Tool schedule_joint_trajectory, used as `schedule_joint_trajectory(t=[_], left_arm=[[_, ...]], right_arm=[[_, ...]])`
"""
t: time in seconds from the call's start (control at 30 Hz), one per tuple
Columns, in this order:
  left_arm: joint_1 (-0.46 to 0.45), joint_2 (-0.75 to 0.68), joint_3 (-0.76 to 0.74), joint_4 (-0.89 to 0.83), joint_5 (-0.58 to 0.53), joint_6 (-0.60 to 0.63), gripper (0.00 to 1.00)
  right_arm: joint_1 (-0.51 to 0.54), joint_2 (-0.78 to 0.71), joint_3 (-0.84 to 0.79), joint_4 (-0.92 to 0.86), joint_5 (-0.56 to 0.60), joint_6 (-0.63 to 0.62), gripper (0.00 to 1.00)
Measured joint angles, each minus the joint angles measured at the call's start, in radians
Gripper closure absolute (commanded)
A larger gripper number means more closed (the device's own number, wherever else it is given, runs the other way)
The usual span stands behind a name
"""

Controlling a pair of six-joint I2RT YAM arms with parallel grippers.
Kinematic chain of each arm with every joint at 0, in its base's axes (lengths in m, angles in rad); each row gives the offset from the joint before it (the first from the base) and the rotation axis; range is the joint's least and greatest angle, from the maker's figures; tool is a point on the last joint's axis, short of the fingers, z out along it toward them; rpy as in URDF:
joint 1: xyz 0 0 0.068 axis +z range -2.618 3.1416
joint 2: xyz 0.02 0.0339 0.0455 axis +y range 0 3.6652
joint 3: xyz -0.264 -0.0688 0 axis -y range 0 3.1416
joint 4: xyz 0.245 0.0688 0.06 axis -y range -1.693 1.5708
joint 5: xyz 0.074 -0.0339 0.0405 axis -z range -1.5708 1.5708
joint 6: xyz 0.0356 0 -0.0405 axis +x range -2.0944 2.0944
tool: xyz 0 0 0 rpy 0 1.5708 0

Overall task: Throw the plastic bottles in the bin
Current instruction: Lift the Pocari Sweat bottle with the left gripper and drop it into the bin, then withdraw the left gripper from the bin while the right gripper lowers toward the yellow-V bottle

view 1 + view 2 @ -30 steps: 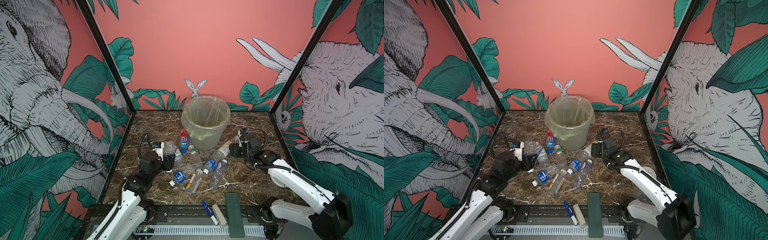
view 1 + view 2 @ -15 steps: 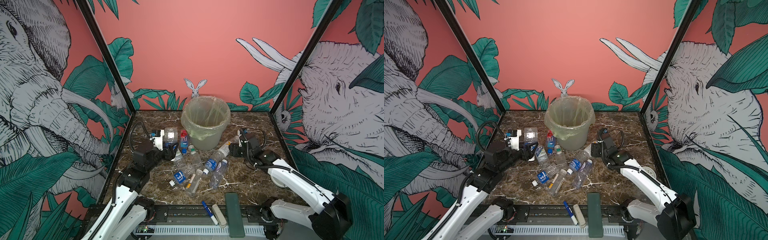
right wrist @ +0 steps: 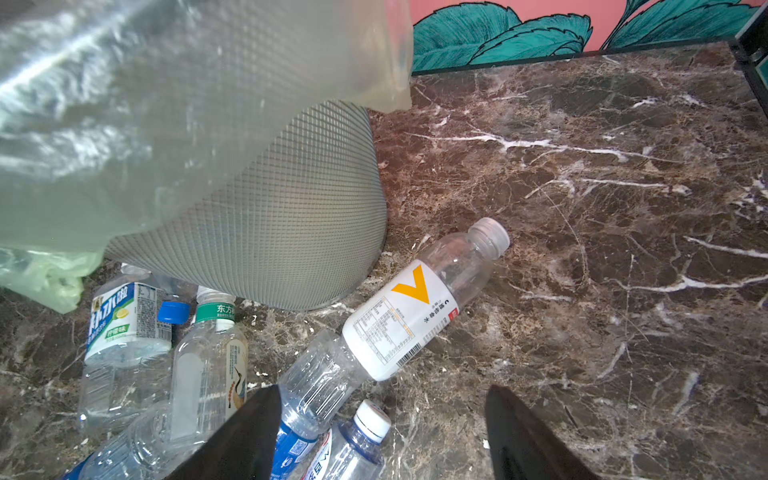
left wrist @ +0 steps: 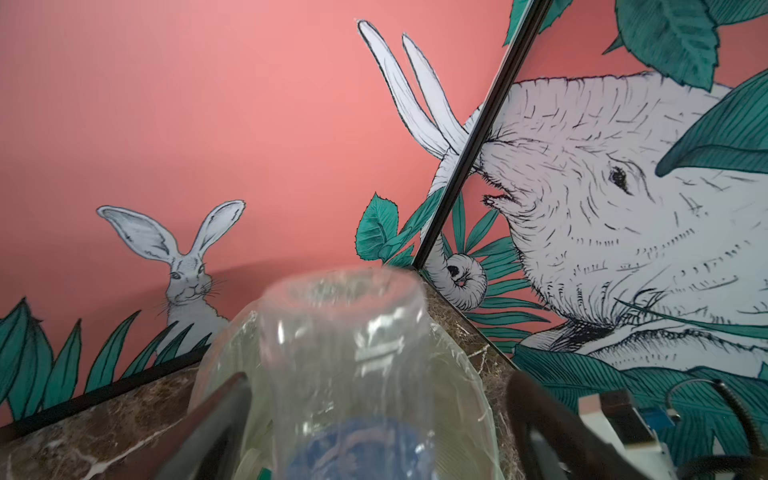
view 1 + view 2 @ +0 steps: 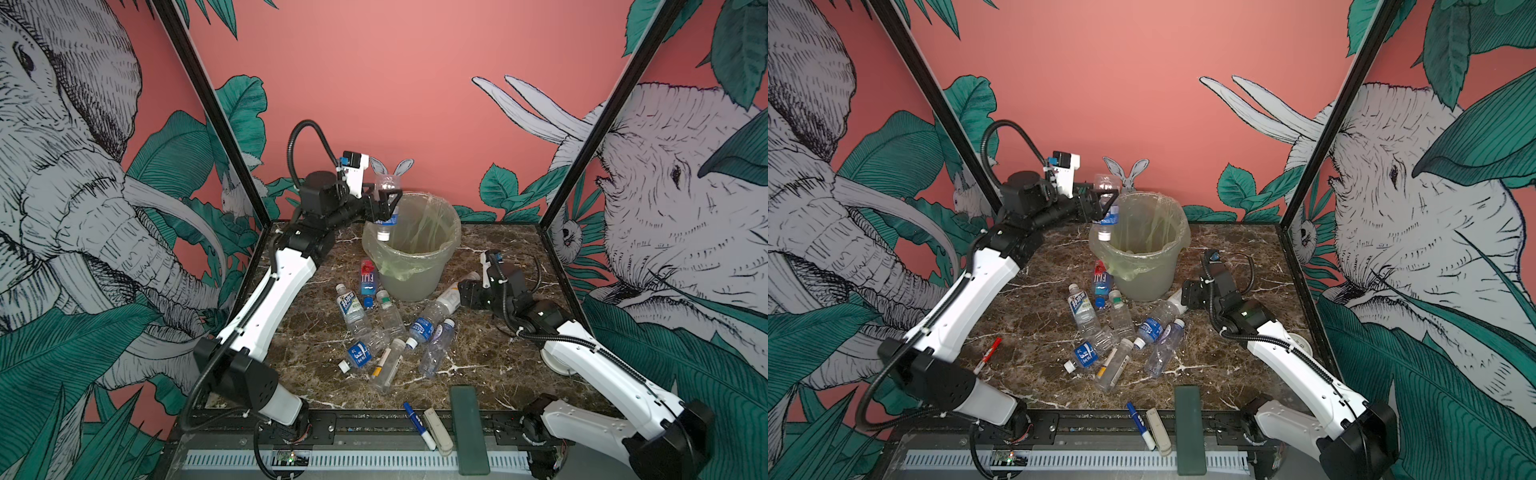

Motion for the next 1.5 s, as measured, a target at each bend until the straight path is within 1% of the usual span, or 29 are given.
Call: schedule_joint_trajectory(t=[0.1,0.17,0.3,0.43,0.63,0.87,1.13,1.23,1.4,1.5], left_arm=[[0.006,0.058,0.014,-0.014,0.010,-0.002,0.00],[0.010,0.057,-0.022,-0.019,0.002,-0.002,0.00],[0.012,-0.007,-0.121,-0.027,-0.029,0.005,0.00],[0.016,-0.105,-0.185,-0.031,-0.056,0.016,0.00],[0.022,-0.226,-0.252,-0.029,-0.091,0.038,0.00],[0.033,-0.287,-0.360,-0.060,-0.132,0.068,0.01],[0.037,-0.382,-0.488,-0.097,-0.157,0.080,0.00],[0.037,-0.432,-0.549,-0.100,-0.161,0.079,0.00],[0.037,-0.496,-0.647,-0.107,-0.164,0.076,0.00],[0.037,-0.525,-0.715,-0.108,-0.164,0.071,0.01]], right_arm=[[0.002,-0.013,0.000,-0.012,0.001,0.005,0.15],[0.005,-0.027,0.000,-0.019,0.001,0.007,0.15],[0.005,-0.045,0.000,-0.022,0.004,0.011,0.15],[0.005,-0.035,0.000,-0.026,0.008,0.022,0.14],[0.005,0.032,0.000,-0.031,0.018,0.062,0.13],[0.005,0.121,0.002,-0.055,0.039,0.138,0.09],[-0.002,0.246,0.076,-0.087,0.050,0.255,0.05],[-0.017,0.286,0.084,-0.080,0.026,0.296,0.05],[-0.084,0.338,0.063,-0.036,-0.067,0.380,0.05],[-0.105,0.365,0.045,-0.008,-0.097,0.418,0.05]])
